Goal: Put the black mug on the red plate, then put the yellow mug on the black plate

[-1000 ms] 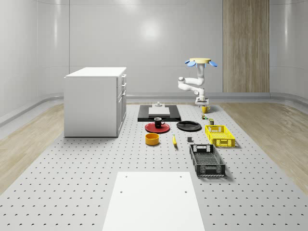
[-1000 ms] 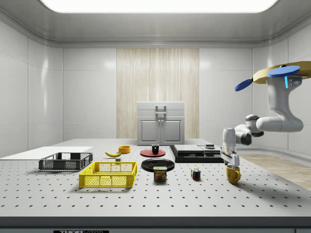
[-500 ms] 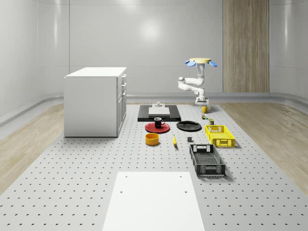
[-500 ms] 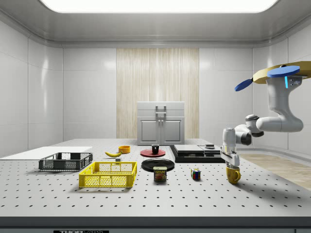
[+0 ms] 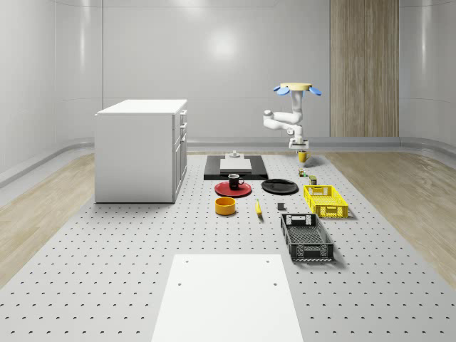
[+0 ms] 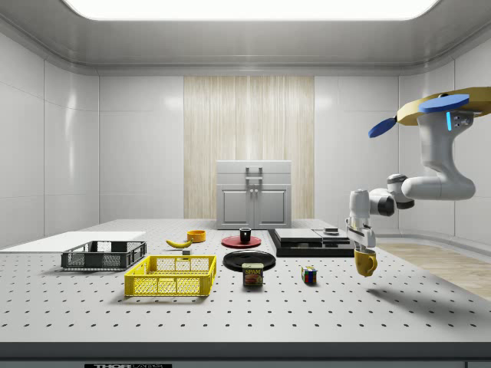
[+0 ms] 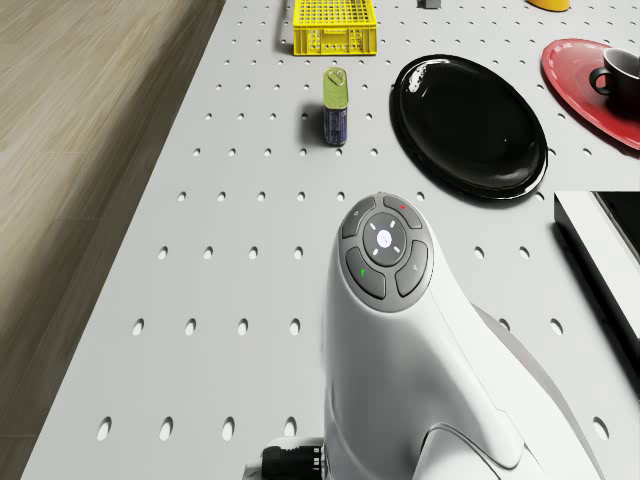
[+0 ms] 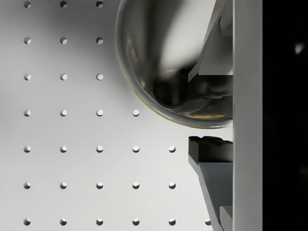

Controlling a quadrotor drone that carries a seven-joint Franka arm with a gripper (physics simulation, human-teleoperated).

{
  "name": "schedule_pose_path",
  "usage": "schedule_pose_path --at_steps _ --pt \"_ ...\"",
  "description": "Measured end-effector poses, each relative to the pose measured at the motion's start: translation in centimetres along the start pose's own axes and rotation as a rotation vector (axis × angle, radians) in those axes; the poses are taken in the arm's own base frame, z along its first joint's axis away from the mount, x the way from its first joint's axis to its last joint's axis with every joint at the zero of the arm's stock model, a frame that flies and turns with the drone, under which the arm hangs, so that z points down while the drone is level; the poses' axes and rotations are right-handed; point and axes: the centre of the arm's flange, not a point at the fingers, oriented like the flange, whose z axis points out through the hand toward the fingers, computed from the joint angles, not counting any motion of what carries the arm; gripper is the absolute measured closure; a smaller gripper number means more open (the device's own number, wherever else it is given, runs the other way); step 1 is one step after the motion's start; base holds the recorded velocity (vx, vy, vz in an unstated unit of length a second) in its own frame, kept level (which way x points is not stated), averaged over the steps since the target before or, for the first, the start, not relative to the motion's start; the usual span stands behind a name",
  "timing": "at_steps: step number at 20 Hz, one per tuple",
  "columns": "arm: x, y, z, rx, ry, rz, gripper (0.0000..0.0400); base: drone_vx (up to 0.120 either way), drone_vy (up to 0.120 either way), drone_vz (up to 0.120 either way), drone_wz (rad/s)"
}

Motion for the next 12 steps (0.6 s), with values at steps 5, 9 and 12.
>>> schedule_pose_path --at_steps 5,9,12 --pt "0.0 0.0 -0.83 0.0 0.0 0.0 0.029 0.12 -0.12 0.0 0.0" --pt "0.0 0.0 -1.09 0.0 0.0 0.0 0.029 0.12 -0.12 0.0 0.0" --pt "0.0 0.0 -1.17 0.0 0.0 0.0 0.029 0.12 -0.12 0.0 0.0"
